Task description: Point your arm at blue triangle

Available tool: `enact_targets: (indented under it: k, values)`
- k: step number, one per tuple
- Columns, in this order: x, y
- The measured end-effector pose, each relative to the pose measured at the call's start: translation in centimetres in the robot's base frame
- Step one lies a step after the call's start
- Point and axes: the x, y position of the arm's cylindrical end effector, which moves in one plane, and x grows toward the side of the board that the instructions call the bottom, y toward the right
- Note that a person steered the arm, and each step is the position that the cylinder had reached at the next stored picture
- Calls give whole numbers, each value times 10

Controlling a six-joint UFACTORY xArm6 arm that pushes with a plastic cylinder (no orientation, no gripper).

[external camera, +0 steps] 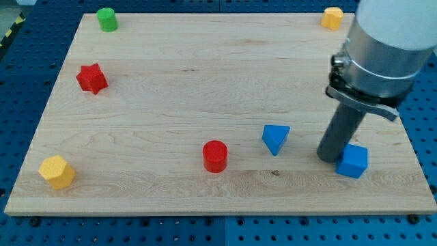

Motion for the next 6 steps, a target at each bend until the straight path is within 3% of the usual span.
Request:
enact_targets:
  k: [2,5,6]
  values:
    - [26,37]
    - [7,-75]
    - [-15,-75]
